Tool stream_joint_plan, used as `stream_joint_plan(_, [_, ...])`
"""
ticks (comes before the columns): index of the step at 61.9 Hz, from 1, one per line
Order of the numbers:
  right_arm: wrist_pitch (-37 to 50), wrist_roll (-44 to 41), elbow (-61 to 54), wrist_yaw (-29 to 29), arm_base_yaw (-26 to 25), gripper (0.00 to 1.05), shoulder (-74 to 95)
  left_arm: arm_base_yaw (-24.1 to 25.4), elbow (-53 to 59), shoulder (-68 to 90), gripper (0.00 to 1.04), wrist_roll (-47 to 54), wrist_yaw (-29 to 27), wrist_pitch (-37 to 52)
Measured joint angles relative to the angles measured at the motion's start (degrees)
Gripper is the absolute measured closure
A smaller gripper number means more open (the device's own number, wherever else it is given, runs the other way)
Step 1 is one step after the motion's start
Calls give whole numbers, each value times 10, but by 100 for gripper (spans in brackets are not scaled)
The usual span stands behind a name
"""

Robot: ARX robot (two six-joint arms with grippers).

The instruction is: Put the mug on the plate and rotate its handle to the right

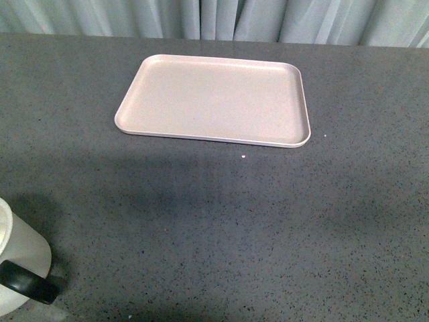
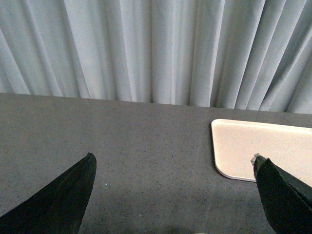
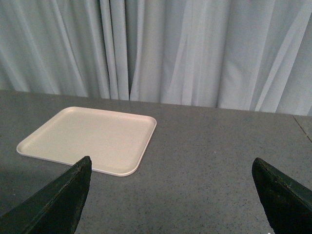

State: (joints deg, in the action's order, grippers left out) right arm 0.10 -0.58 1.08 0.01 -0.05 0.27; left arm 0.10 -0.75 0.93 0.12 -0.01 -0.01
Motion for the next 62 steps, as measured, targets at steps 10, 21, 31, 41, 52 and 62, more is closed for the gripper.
stream_joint_plan(10, [0,0,0,0,0,9,0,0,0,0,9,0,0,0])
stream_joint_plan(21, [0,0,0,0,0,9,0,0,0,0,9,0,0,0])
stream_joint_plan(31, [0,0,0,0,0,9,0,2,-30,35,9,-26,-5,-81])
stream_joint_plan(41, [0,0,0,0,0,9,0,50,-146,271,9,-58,33,-217])
stream_joint_plan(52, [0,0,0,0,0,9,0,69,-203,411,9,-28,54,-140])
stream_joint_plan(62, [0,0,0,0,0,9,0,52,-235,534,9,12,38,-89])
